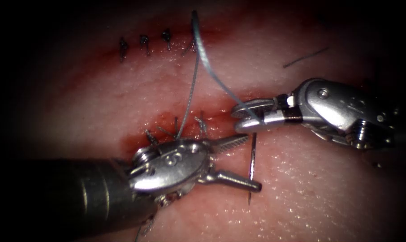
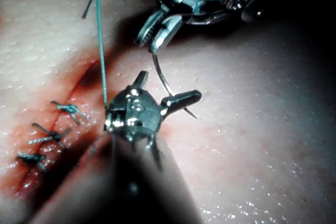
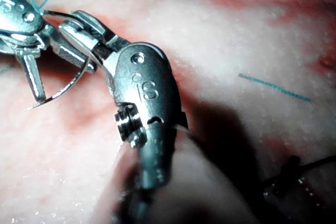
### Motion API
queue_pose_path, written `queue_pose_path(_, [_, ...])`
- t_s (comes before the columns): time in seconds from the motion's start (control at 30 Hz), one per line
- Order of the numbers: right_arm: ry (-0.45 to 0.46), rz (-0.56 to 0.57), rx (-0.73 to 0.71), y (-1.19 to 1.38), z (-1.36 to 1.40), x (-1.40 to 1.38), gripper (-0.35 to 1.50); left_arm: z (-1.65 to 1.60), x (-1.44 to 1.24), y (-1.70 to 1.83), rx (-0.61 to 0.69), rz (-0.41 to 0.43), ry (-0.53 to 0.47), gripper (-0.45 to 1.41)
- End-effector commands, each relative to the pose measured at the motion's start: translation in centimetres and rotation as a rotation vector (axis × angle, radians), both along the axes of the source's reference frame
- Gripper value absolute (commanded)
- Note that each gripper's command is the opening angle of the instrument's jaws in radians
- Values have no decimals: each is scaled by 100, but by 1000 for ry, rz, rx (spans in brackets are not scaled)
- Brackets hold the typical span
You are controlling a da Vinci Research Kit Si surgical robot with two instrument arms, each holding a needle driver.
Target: Wound Closure
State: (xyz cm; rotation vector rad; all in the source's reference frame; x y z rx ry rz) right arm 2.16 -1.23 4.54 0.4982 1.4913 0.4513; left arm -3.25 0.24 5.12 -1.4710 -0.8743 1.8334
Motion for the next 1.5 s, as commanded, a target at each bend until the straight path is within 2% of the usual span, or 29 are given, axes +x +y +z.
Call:
queue_pose_path(0.03, [2,-1,0,-5,5,9,-35,5,-7,-5,17,9,-7,68])
queue_pose_path(0.1, [2,-1,0,-6,5,10,-35,6,-7,-4,35,16,-14,53])
queue_pose_path(0.13, [2,-1,-1,-7,5,10,-35,7,-6,-2,61,15,-13,39])
queue_pose_path(0.17, [3,-3,-1,-8,4,10,-35,9,-4,1,87,14,-15,14])
queue_pose_path(0.2, [3,-3,-1,-8,4,10,-35,9,-4,1,87,14,-15,14])
queue_pose_path(0.23, [4,-3,-1,-9,3,11,-35,12,-2,5,98,17,-30,-6])
queue_pose_path(0.27, [6,0,0,-9,3,11,-35,14,-1,8,111,33,-69,-20])
queue_pose_path(0.3, [8,2,0,-10,3,12,-35,19,2,14,132,36,-161,-45])
queue_pose_path(0.43, [7,4,-1,-11,2,15,-35,27,5,19,138,-17,-183,-45])
queue_pose_path(0.7, [-42,43,-63,-12,-3,18,-35,39,8,18,165,-70,-130,-45])
queue_pose_path(0.73, [-77,47,-85,-11,-4,19,5,38,8,17,165,-79,-123,-45])
queue_pose_path(0.77, [-77,47,-85,-11,-4,19,5,38,8,17,165,-79,-123,-45])
queue_pose_path(0.87, [-109,63,-138,-6,-6,23,85,35,10,17,166,-108,-107,-45])
queue_pose_path(0.9, [-129,79,-160,-3,-7,24,105,34,11,18,167,-117,-108,-45])
queue_pose_path(0.97, [-172,97,-193,0,-8,27,118,33,14,19,168,-137,-99,-45])
queue_pose_path(1.1, [-262,97,-279,-1,-14,33,122,30,21,22,171,-174,-68,-45])
queue_pose_path(1.27, [-308,112,-385,1,-26,42,122,28,28,22,175,-186,-59,-45])
queue_pose_path(1.37, [-307,122,-451,-2,-33,49,110,27,30,22,177,-186,-63,-45])
queue_pose_path(1.5, [-239,118,-481,-5,-36,59,101,27,31,21,189,-176,-95,-45])
